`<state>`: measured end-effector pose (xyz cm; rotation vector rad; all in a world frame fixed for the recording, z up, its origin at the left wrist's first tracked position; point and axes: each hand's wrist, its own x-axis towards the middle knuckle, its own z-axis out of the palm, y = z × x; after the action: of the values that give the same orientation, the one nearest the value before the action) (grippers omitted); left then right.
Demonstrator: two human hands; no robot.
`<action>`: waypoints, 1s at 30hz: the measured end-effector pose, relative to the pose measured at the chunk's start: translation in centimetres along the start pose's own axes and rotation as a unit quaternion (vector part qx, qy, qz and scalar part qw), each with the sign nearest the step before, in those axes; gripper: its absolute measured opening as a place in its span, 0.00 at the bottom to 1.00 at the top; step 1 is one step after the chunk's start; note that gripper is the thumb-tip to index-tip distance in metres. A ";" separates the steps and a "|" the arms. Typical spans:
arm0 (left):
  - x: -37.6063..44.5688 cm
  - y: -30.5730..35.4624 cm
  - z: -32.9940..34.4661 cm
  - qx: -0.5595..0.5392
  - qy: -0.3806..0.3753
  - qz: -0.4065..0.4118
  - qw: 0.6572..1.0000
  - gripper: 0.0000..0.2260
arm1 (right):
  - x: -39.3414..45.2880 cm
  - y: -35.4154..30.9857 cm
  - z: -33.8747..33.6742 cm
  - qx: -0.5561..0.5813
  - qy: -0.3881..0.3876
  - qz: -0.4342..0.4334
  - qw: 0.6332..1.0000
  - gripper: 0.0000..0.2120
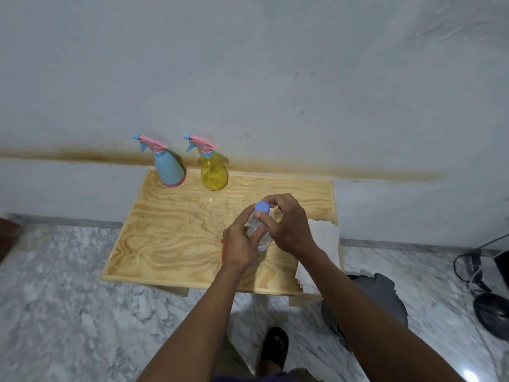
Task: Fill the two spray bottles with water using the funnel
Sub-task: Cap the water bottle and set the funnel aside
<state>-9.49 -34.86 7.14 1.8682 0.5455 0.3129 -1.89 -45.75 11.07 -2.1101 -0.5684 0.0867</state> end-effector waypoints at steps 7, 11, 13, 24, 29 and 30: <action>-0.3 0.2 0.2 0.010 0.004 -0.006 1.000 0.24 | -0.4 0.0 0.2 -0.024 0.019 0.008 1.000 0.12; -0.3 0.4 0.1 0.015 0.006 -0.008 1.000 0.24 | -0.4 -0.1 0.7 -0.026 0.035 0.023 0.999 0.13; -0.3 0.4 0.0 0.007 0.005 -0.010 1.000 0.23 | -0.4 -0.2 0.8 -0.022 0.029 0.015 0.999 0.14; -0.4 0.5 -0.1 0.007 0.005 -0.008 1.000 0.22 | -0.5 -0.2 1.1 -0.008 0.031 0.018 0.999 0.12; -0.5 0.6 -0.3 -0.002 0.005 -0.008 1.000 0.23 | -0.8 -0.1 0.8 0.023 0.015 0.009 1.000 0.15; -0.5 0.7 -0.3 -0.004 0.005 -0.009 1.000 0.23 | -0.9 -0.1 0.8 0.030 0.012 0.012 0.999 0.14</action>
<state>-9.93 -35.12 7.86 1.8545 0.5668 0.3112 -2.97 -45.47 10.58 -2.0570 -0.5192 0.0912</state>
